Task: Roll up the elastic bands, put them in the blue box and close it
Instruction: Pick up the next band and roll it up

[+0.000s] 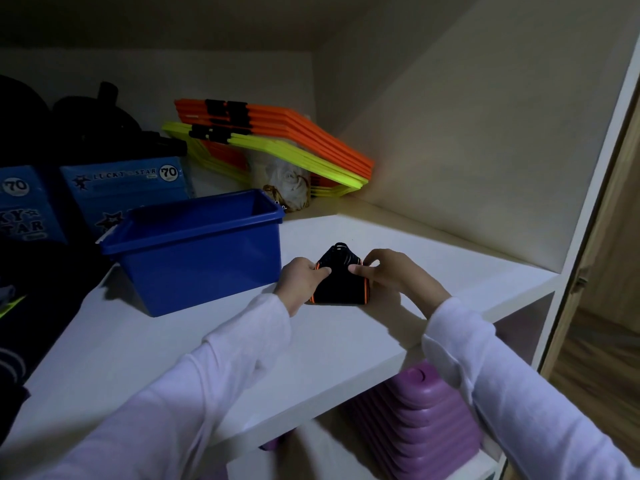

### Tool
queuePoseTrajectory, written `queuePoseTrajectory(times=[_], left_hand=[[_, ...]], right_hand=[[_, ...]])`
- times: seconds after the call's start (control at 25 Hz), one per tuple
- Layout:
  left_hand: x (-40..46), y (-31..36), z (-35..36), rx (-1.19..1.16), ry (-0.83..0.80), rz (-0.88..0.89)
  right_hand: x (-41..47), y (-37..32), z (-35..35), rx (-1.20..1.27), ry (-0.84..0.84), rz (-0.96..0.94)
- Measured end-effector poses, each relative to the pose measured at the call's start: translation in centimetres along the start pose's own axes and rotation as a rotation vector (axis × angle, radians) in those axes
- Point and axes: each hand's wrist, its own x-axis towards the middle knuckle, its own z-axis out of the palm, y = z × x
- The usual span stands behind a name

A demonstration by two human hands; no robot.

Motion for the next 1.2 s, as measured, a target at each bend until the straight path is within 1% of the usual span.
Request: queuePoseTrajectory(times=[0.04,0.12,0.2,0.24,0.28,0.4,0.44,0.48,0.68,0.84,0.88,0.96,1.04,1.12,1.2], left_hand=[[0.0,0.0,-0.1,-0.026,-0.002,0.010],[0.1,-0.2,-0.3,-0.066,-0.024,0.019],[0.3,-0.4,-0.4,-0.053,-0.031,0.022],[0.4,-0.4,-0.4,-0.046,-0.026,0.022],[0.3,-0.4,-0.4,-0.042,-0.019,0.019],[0.1,-0.2,-0.4,-0.011,0.015,0.017],[0.0,-0.1,-0.4,-0.001,0.017,0.018],[-0.1,0.0,-0.4,0.002,0.015,0.019],[0.2,0.1,-0.3,0.024,0.008,0.007],[0.5,-0.2,-0.3,0.003,-0.037,-0.028],[0.6,-0.1,-0.5,-0.055,-0.063,-0.064],[0.2,0.3,-1.2,-0.244,-0.114,-0.162],[-0.5,0.7,-1.7,-0.407,-0.123,-0.240],[-0.9,0.7,-1.7,-0.528,-0.153,-0.274],[-1.3,1.0,-1.4,-0.672,-0.225,-0.284]], right_hand=[[0.0,0.0,0.0,-0.031,0.048,-0.038],[-0.1,-0.3,0.1,-0.051,0.107,-0.175],[-0.2,-0.9,0.4,-0.133,0.113,-0.312],[-0.4,-1.3,0.5,-0.180,0.094,-0.352],[-0.7,-1.7,0.4,-0.219,0.057,-0.367],[-1.7,-2.5,-0.1,-0.313,-0.138,-0.316],[-1.8,-2.6,-0.2,-0.342,-0.175,-0.308],[-1.8,-2.7,-0.2,-0.364,-0.186,-0.307],[-1.5,-2.8,0.0,-0.400,-0.133,-0.323],[-1.4,-2.7,0.3,-0.455,-0.121,-0.336],[-1.4,-2.8,0.4,-0.470,-0.117,-0.341],[-1.3,-3.0,0.3,-0.473,-0.106,-0.335],[-0.9,-3.0,-0.3,-0.426,-0.099,-0.318],[-0.3,-2.8,-0.8,-0.329,-0.086,-0.291],[0.2,-2.5,-1.2,-0.242,-0.088,-0.253]])
